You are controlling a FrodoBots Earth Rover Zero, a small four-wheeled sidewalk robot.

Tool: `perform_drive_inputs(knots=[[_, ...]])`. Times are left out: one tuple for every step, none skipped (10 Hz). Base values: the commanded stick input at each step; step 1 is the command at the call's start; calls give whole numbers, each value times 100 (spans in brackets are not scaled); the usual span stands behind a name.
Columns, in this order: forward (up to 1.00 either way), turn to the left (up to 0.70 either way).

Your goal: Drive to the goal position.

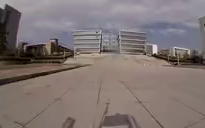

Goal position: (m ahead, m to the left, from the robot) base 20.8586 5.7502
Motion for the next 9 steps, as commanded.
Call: perform_drive_inputs(knots=[[100,0],[100,0],[100,0],[100,0],[100,0],[100,0],[100,0],[100,0],[100,0]])
